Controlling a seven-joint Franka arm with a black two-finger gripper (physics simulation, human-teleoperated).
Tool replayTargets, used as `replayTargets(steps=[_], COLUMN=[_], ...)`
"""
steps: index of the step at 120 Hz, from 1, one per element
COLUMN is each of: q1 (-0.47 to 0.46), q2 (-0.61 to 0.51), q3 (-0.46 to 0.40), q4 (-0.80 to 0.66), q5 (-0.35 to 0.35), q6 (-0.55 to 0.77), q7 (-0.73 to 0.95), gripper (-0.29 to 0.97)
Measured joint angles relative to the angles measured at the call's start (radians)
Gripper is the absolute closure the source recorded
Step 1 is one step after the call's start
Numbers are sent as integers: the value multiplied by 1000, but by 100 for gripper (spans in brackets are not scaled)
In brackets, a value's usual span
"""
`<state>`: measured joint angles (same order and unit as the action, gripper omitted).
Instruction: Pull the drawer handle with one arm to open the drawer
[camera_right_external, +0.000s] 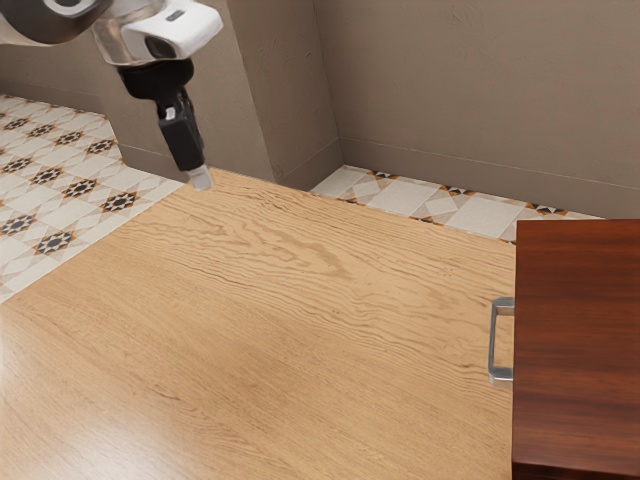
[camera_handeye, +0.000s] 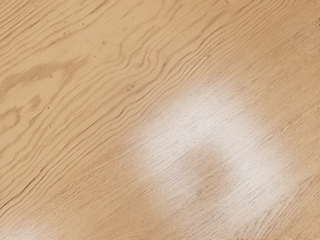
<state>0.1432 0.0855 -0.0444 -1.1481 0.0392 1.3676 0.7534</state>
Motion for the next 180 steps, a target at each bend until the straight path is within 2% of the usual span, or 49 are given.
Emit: replayTargets(steps=[44,65,78,95,106,122,138,164,180], q1=[-7,-154,-123,-102,-112,-111,-111,-144,-167], q2=[-13,-167,-203,-221,-221,-215,-190,-154,-104], q3=[-1,-6,-10,-59,-110,-130,-144,-165,-166], q4=[-17,-233,-342,-417,-494,-529,-532,-527,-527], q5=[2,-54,-57,-60,-71,-128,-254,-389,-482], q6=[-1,-3,-3,35,143,302,426,519,559], q7=[71,91,167,385,565,828,1113,1501,1698], gripper=[0,0,0,0,0,0,0,0,11])
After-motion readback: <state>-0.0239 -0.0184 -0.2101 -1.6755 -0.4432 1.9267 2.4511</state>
